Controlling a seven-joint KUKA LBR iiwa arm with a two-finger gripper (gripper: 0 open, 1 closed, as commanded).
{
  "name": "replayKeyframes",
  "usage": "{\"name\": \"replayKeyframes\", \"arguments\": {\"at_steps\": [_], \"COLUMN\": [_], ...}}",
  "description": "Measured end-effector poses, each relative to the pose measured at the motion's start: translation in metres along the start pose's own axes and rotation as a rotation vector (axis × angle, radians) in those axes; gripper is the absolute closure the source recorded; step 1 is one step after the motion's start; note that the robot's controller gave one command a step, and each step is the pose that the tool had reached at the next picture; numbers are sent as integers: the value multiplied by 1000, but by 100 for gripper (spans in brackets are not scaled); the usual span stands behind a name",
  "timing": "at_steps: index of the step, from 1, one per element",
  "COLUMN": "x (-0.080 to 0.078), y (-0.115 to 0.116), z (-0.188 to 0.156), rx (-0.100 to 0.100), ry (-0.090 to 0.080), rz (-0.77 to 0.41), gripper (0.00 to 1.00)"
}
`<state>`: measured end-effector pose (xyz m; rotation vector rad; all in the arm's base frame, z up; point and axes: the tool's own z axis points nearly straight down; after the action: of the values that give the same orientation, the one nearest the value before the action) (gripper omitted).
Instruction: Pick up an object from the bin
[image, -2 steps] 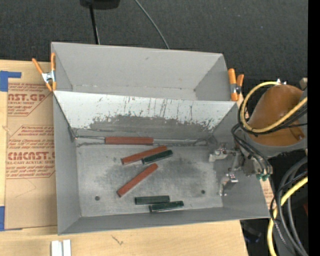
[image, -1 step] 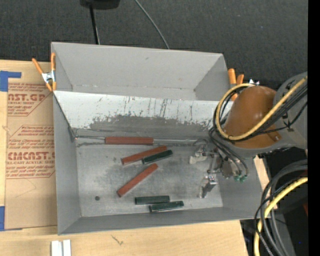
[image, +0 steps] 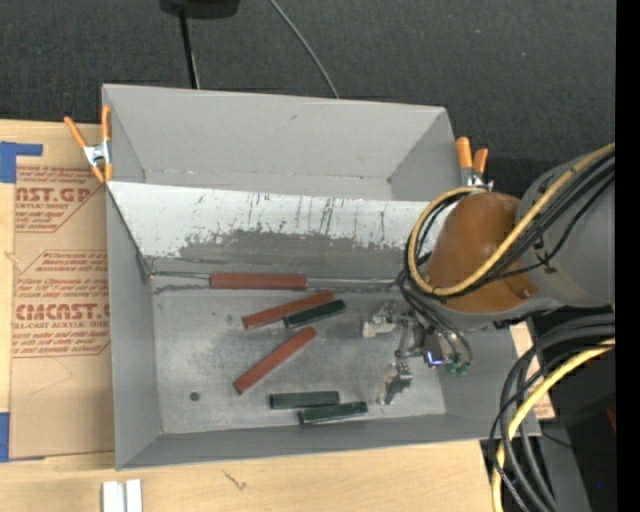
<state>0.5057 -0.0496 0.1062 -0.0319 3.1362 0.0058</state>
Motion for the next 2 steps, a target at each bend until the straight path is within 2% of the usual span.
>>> {"name": "replayKeyframes", "arguments": {"at_steps": [1, 2], "x": [-1, -3], "y": [91, 93], "z": [30, 31], "rx": [8, 4], "ry": [0, -10], "rz": [-32, -32], "gripper": [100, 0]}}
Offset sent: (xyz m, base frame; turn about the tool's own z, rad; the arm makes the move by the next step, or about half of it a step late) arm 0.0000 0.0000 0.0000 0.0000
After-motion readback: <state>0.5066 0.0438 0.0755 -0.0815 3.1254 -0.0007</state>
